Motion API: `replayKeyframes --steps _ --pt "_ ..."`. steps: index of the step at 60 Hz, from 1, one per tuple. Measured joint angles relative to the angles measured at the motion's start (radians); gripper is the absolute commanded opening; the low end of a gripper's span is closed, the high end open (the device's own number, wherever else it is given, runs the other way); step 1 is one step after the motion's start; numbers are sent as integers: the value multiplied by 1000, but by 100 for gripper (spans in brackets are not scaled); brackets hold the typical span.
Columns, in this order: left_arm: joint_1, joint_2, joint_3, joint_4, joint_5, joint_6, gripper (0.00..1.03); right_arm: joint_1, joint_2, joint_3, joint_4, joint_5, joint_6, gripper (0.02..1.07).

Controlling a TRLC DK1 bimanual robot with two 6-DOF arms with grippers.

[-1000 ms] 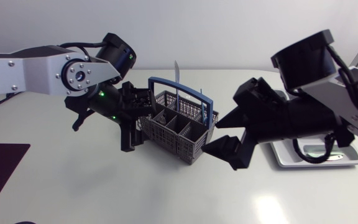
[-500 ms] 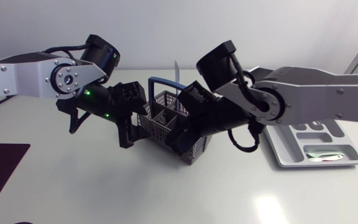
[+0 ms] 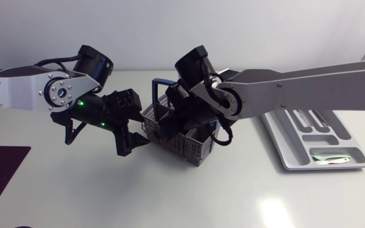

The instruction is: Unload the cutlery basket into the drawer organizer.

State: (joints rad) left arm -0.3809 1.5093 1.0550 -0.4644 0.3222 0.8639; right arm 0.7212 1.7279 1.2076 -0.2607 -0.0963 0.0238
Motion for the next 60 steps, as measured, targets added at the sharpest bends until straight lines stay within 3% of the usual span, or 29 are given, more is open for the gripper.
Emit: replayKeyframes --steps 3,21,34,37,54,60 --pt "2 -2 -8 8 3 0 89 4 10 5 4 24 4 46" --pt "2 -16 -58 45 14 -6 89 37 27 -1 110 150 26 46" --pt "2 -31 -78 52 15 -8 89 36 33 -3 116 154 29 37" --pt "2 -34 -79 52 16 -8 89 36 36 -4 116 154 29 30" --pt "2 -50 -84 55 18 -8 89 35 45 -7 115 152 29 15" --pt "2 -51 -93 55 18 -8 89 34 45 -7 115 146 29 14"
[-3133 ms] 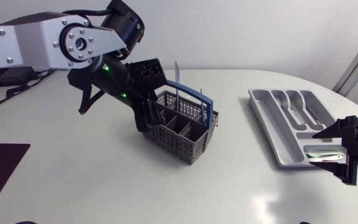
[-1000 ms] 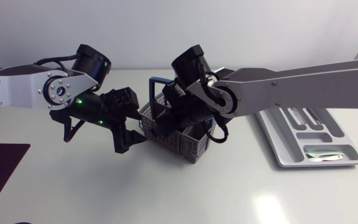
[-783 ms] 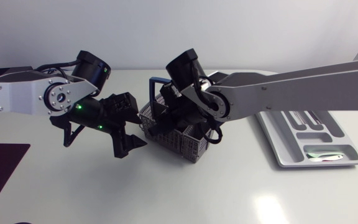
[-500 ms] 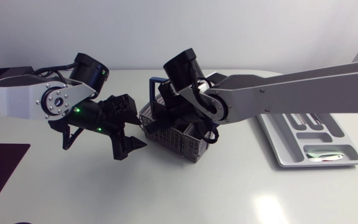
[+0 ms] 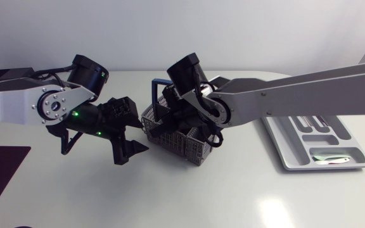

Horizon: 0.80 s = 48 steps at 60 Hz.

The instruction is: Unload the cutlery basket into the drawer organizer.

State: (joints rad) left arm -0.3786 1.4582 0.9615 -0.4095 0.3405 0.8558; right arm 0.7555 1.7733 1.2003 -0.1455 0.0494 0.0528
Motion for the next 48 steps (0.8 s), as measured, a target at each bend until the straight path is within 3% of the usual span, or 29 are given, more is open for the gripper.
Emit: replayKeyframes --steps 15,26,48 --pt "-2 -5 -1 0 0 0 89 13 1 -5 -4 -11 3 13" --pt "-6 -14 -1 0 0 -4 89 71 -22 -34 -2 86 -16 13" --pt "-28 -14 -2 13 0 -19 89 121 -62 -71 49 188 -58 14"
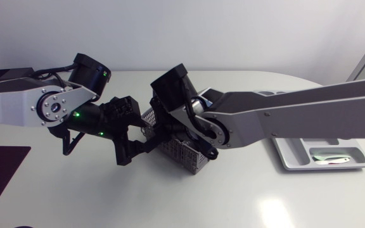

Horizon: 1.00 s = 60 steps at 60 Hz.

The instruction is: Unload the cutlery basket into the drawer organizer.

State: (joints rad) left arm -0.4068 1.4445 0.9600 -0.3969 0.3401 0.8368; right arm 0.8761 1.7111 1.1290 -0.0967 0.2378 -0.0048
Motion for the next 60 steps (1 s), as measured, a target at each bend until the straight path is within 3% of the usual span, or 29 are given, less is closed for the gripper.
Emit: replayKeyframes --steps 25,36,45,60 --pt "0 0 -17 7 0 -3 89 42 -27 -12 20 132 -101 15" --pt "0 -5 -17 7 0 -4 89 59 -80 -18 19 134 -139 15" --pt "0 -9 -17 7 0 -7 89 24 -173 -10 -51 -56 -140 15" --pt "0 -18 -17 7 0 -18 89 -108 -346 61 -284 -441 -74 15"
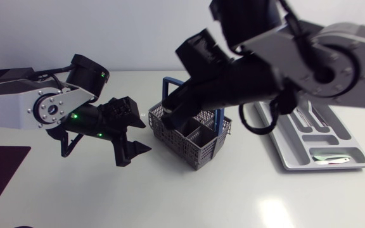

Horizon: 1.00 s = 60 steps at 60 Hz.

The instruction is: Unload the cutlery basket into the drawer organizer.

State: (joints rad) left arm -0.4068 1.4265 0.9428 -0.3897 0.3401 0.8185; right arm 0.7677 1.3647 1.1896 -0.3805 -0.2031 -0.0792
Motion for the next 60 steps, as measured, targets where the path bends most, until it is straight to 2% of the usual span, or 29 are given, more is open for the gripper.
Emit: replayKeyframes --steps 13,24,37,43,52,60 --pt "0 0 0 -1 -1 -14 89 -172 -104 44 -164 -256 52 15" --pt "0 0 0 -13 -4 -27 89 -370 -156 43 -339 -400 45 15" --pt "-3 0 7 -24 -4 -53 89 -632 -255 -14 -479 -440 -69 15" --pt "-26 0 26 -24 -5 -72 89 -789 -293 -64 -528 -445 -166 15" --pt "-93 0 56 -24 -8 -117 89 -1043 -293 -143 -537 -444 -340 15" --pt "-143 2 95 -24 -8 -161 89 -1201 -266 -204 -499 -424 -456 15"
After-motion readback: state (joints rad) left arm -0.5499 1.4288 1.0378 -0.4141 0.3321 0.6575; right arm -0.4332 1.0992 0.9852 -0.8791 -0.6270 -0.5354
